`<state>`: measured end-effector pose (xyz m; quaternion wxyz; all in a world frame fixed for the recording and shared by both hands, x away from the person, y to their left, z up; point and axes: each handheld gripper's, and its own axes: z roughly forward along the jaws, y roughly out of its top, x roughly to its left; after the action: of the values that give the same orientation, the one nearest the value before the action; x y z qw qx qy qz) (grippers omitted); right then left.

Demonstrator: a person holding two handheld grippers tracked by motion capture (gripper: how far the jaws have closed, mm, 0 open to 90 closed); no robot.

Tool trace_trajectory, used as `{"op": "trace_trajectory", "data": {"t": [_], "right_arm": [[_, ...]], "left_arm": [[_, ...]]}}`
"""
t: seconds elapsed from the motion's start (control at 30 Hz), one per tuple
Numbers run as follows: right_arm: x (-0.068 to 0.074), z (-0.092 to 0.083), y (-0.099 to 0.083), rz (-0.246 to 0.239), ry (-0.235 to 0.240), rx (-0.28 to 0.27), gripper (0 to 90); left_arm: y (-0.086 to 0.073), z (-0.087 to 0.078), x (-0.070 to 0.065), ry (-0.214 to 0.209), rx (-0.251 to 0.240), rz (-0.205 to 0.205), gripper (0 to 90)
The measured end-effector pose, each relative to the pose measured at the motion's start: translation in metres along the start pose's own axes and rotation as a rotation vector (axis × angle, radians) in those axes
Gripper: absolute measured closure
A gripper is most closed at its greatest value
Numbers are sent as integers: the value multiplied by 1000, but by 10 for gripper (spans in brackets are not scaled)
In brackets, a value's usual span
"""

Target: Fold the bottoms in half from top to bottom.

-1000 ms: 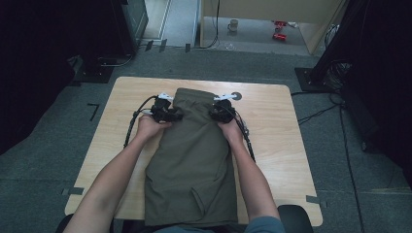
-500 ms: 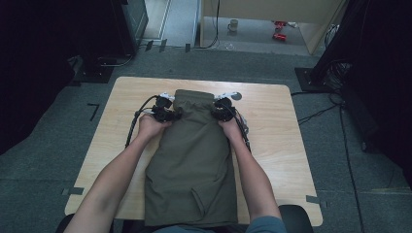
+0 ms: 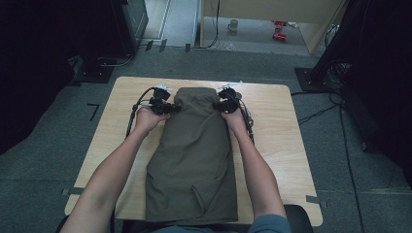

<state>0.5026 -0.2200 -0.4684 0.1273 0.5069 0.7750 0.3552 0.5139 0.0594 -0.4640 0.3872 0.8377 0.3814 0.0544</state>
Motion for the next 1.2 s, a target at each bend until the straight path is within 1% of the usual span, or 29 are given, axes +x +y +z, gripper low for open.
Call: {"op": "trace_trajectory", "data": {"t": [0.03,0.1,0.13,0.17,0.27,0.3,0.33,0.37,0.43,0.47,0.5,0.57,0.6,0.67,0.7,0.73,0.77,0.8,0.83,0.9,0.93,1.0,1.1,1.13,1.17,1.2], "right_arm": [[-1,-2,3,-1,-7,0,859],[-3,-8,10,6,-10,-18,859],[-3,-11,14,9,-9,-30,859],[-4,-15,19,4,-6,-44,859],[-4,-29,35,-16,-17,-83,859],[-3,-34,42,-24,-22,-97,859],[-3,-41,48,-37,-31,-121,858],[-2,-47,54,-47,-39,-145,856],[1,-66,68,-87,-79,-240,852],[3,-73,73,-100,-97,-276,850],[4,-78,76,-112,-112,-301,849],[8,-86,81,-132,-128,-334,848],[10,-87,81,-145,-136,-335,849],[14,-86,74,-166,-143,-310,849],[16,-85,69,-186,-140,-294,849],[17,-84,65,-194,-138,-285,849],[19,-83,58,-205,-131,-275,849],[20,-83,52,-209,-126,-266,849],[20,-83,47,-208,-116,-255,849],[21,-84,37,-210,-93,-239,848],[22,-85,33,-214,-83,-227,847],[23,-87,24,-220,-62,-210,845],[26,-90,12,-216,-34,-193,841],[26,-92,8,-215,-25,-184,838],[27,-93,4,-205,-11,-177,836],[27,-94,1,-201,-1,-177,836]], "left_arm": [[4,-2,0,1,-12,4,869],[10,-7,0,1,-56,-8,869],[15,-8,1,-4,-52,-14,870],[18,-10,1,-2,-54,-13,870],[35,-23,1,10,-108,3,870],[41,-29,0,13,-135,11,869],[46,-34,-1,13,-161,12,870],[54,-44,-3,19,-211,23,870],[65,-57,-7,30,-281,43,869],[68,-61,-8,39,-301,52,869],[72,-66,-9,51,-310,61,869],[76,-72,-11,62,-311,76,868],[75,-73,-12,67,-303,84,868],[68,-74,-15,70,-277,85,868],[65,-73,-16,70,-271,74,867],[59,-74,-18,53,-262,36,867],[53,-74,-20,41,-267,23,867],[48,-75,-22,38,-267,27,867],[43,-74,-26,40,-261,39,867],[34,-75,-32,46,-230,79,867],[29,-76,-36,47,-225,90,866],[22,-78,-41,38,-218,98,865],[8,-81,-51,33,-209,114,864],[4,-82,-55,36,-205,119,863],[1,-83,-57,37,-203,124,862],[-5,-84,-63,44,-200,139,859]]}}
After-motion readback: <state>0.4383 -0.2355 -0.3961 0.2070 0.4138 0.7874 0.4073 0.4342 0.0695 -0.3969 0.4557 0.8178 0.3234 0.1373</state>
